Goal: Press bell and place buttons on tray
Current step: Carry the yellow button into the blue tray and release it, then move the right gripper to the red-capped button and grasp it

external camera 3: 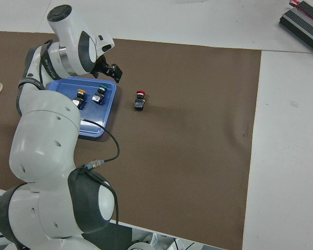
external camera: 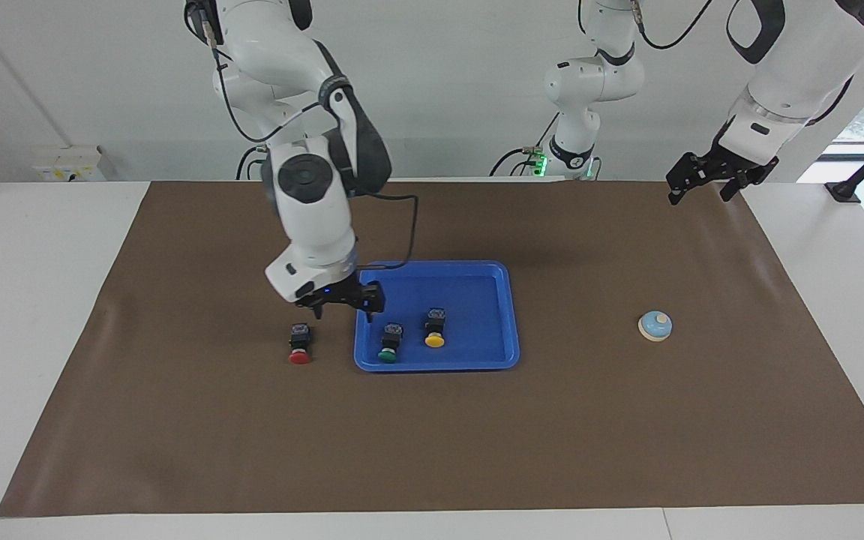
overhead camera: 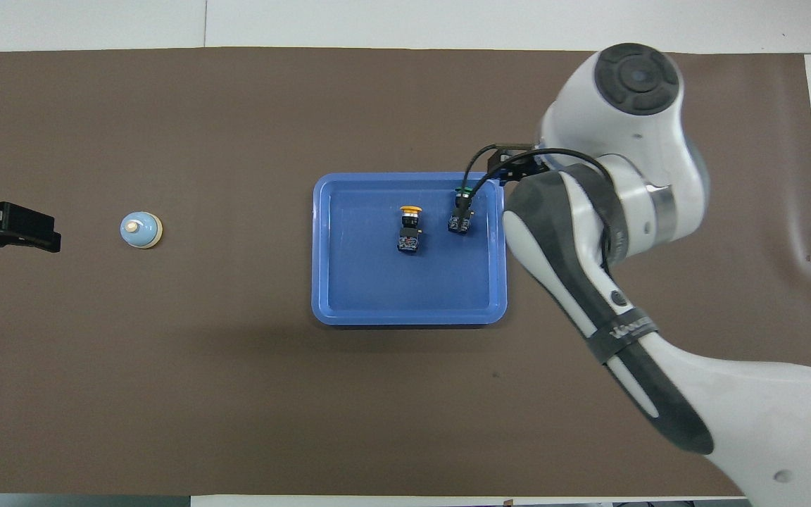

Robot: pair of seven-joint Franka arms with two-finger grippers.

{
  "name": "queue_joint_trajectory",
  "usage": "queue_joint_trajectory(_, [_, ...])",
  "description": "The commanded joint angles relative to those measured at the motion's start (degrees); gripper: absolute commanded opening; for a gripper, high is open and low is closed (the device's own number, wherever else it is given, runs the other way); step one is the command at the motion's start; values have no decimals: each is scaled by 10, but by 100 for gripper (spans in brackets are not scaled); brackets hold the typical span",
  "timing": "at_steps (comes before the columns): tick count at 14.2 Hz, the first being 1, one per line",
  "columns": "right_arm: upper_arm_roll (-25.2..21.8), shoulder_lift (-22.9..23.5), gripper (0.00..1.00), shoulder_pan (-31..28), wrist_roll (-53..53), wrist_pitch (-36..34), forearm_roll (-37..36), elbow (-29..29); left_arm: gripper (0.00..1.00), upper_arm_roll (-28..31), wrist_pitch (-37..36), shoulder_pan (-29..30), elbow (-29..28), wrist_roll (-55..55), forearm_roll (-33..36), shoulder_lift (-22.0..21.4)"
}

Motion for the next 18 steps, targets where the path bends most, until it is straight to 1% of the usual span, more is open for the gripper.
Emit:
queue_joint_trajectory(1, [9,-31,100,-34,-60,61,0,-90,100,1,4,2,-10,0,3,-11])
queue_joint_trajectory(2, [9,-45,100,-44,-100,96,1,-136,100,1,4,2,-10,0,3,-10])
queue_joint_trajectory(3, [10,-54,100,-55,-125,147,1,-176,100,1,4,2,-10,0,3,-11])
queue_joint_trajectory(4, [10,-58,100,-62,-132,177,1,-201,100,1,4,2,-10,0,3,-11])
queue_joint_trajectory(5, [10,-59,100,-62,-132,186,2,-212,100,1,4,2,-10,0,3,-11])
queue_joint_trajectory(9, [10,-52,100,-54,-125,196,6,-222,100,1,4,2,-10,0,3,-11])
queue_joint_trajectory(11, [10,-41,100,-54,-125,222,6,-231,100,1,4,2,-10,0,3,-10])
queue_joint_trajectory(16, [11,-15,100,-53,-124,267,8,-232,100,1,4,2,-10,0,3,-10])
queue_joint_trajectory(17, [11,-11,94,-53,-124,273,8,-236,100,1,4,2,-10,0,3,-11])
queue_joint_trajectory(18, [11,-9,86,-53,-123,289,8,-247,100,1,4,2,-10,0,3,-11])
